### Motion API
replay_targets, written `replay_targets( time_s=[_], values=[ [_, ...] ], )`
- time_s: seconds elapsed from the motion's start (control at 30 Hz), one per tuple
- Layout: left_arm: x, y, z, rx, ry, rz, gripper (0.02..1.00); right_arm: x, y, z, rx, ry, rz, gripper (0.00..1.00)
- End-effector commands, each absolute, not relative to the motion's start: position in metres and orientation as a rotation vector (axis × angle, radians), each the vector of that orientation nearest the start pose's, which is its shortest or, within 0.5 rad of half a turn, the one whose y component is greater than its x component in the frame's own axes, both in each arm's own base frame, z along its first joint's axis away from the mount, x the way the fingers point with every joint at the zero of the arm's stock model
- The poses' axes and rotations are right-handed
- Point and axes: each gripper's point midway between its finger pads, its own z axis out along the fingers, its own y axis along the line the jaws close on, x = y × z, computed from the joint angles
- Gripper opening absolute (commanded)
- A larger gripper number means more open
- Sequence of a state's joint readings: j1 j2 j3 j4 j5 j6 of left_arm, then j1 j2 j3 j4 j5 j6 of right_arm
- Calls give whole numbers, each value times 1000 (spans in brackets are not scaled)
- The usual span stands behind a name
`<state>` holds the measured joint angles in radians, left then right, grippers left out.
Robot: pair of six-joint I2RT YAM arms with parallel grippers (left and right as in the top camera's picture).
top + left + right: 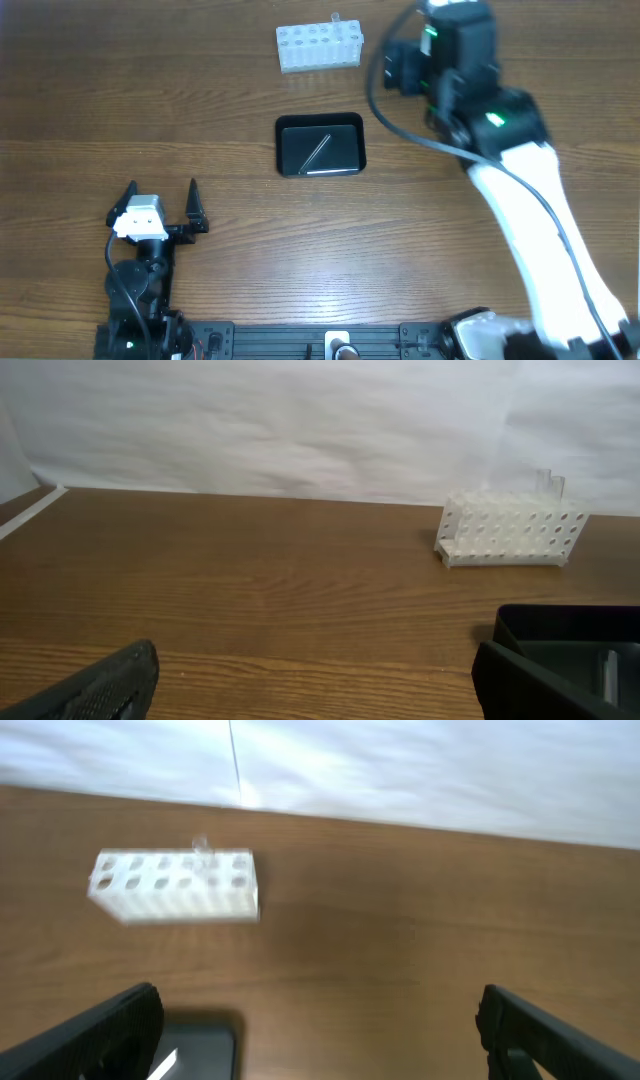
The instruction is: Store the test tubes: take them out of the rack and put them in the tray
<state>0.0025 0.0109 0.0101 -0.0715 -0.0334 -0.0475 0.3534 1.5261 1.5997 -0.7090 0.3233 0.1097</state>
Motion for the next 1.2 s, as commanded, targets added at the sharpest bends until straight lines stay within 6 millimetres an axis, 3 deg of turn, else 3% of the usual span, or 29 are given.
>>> replay_targets(
  time_s=[0.03, 0.23, 0.57, 0.87, 1.2],
  values=[
    [246, 6, 158, -53, 1640, 1, 1000, 469, 110, 297, -14, 2141, -209, 991],
    [246, 6, 158, -53, 1640, 1, 998, 516, 144, 248, -43, 2158, -223, 991],
    [246, 6, 158, -53, 1640, 1, 998, 576, 192, 195, -60, 2108, -164, 991],
    [246, 6, 158, -53, 1640, 1, 998, 597, 209, 148, 8, 2115, -91, 956],
    [246, 6, 158, -53, 1640, 1, 998, 602, 219, 126, -11, 2133, -47, 908]
  ],
)
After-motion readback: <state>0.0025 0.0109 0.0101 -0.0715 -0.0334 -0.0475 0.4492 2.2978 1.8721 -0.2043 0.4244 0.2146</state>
